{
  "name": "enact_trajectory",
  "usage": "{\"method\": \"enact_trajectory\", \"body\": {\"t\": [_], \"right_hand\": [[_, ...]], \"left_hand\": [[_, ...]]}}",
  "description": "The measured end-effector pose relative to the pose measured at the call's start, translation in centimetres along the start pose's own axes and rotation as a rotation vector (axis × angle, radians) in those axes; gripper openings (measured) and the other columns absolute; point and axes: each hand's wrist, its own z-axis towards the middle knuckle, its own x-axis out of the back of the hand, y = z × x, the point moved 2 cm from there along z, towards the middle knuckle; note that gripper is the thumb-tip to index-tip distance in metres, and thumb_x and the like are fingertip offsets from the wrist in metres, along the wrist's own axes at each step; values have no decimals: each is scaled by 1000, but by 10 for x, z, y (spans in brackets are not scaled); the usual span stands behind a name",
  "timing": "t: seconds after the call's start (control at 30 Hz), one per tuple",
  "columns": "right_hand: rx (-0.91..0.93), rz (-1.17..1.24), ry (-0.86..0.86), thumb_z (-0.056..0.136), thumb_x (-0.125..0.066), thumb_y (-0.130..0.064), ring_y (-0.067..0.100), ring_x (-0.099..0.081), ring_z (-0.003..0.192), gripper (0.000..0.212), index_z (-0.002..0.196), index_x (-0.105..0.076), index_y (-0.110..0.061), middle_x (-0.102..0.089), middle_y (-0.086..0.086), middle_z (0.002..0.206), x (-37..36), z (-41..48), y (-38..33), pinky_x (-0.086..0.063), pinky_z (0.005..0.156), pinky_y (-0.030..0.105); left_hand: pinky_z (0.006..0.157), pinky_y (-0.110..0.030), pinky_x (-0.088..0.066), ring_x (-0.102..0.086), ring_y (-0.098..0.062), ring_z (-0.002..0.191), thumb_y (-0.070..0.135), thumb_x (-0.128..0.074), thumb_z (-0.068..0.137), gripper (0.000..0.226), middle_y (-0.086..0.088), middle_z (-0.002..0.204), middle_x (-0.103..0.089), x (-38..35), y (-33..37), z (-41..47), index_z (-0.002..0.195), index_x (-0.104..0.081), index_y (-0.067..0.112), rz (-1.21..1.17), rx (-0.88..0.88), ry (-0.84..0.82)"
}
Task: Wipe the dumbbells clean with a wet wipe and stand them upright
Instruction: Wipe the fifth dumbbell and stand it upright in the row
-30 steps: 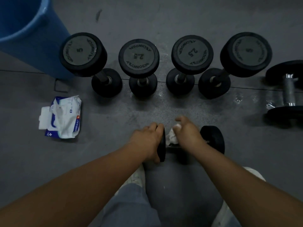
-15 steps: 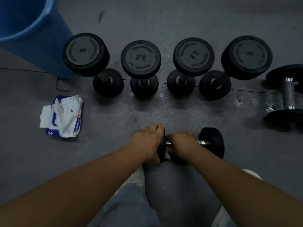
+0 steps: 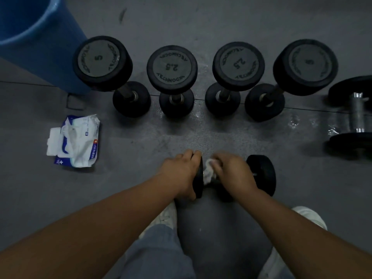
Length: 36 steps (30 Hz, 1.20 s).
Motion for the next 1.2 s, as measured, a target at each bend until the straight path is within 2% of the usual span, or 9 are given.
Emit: {"method": "enact_trajectory", "body": {"t": [0.1,0.27,0.43,0.6,0.7,0.87,0.97,1.07,1.2], "right_hand": [[-164,113,84,93,-53,-18,17,-62,73,31,121,-45,-29,-63,-2,82,5,3,-1,-50,66,32],[116,-205,-15,84,-59,-17,19,-63,97,32,115,-63,-26,-69,-5,103,-18,-32,-6,-46,90,39],[-18,113,-312,79,-73,-20,15,-58,81,22,73,-53,-29,-61,-8,80,-4,5,-1,-46,73,31],[52,-56,-242,89,-58,-23,22,-60,109,51,138,-44,-23,-65,6,121,-15,-17,-10,-45,96,35],[145,-94,-280,95,-46,-12,18,-35,140,62,153,-26,-18,-35,6,155,-16,-38,-11,-22,117,31],[157,-88,-415,95,-58,-21,20,-62,107,37,132,-55,-23,-67,1,118,8,-8,-10,-48,91,33],[69,-191,-543,82,-72,-33,18,-62,91,22,102,-66,-27,-68,-4,97,10,17,-12,-49,81,31],[-31,-240,-697,80,-72,-42,18,-60,95,26,101,-63,-31,-65,-3,100,3,21,-15,-46,83,33],[152,-311,-358,86,-63,-34,21,-63,94,12,96,-61,-27,-69,-2,98,-11,-7,-9,-38,80,29]], "left_hand": [[85,-40,-48,-49,-25,119,51,-84,61,109,-3,136,-36,0,0,-1,143,-21,19,3,1,12],[87,-41,-49,-49,-25,120,51,-84,60,112,-4,139,-35,0,0,0,145,-18,18,-7,-4,15],[88,-41,-48,-48,-25,122,49,-84,62,111,-3,139,-33,0,0,-1,146,-18,18,-14,-2,3],[88,-41,-49,-48,-25,121,49,-84,60,112,-3,138,-35,1,-1,0,145,-18,19,-25,-9,5],[90,-41,-49,-48,-25,122,49,-84,62,115,-3,139,-33,0,-1,0,147,-14,18,-22,-6,1],[88,-42,-50,-49,-25,119,49,-85,61,116,-3,139,-33,0,0,-3,146,-13,19,-19,-11,7],[87,-41,-50,-48,-25,119,50,-85,60,115,-2,138,-33,-1,0,-1,145,-14,20,-16,-7,5],[87,-40,-49,-48,-24,120,53,-83,61,115,-2,138,-33,0,-1,2,146,-12,20,-16,-12,0],[87,-41,-49,-48,-25,121,53,-82,61,119,-3,140,-31,-5,0,0,148,-9,19,-27,-9,15]]}}
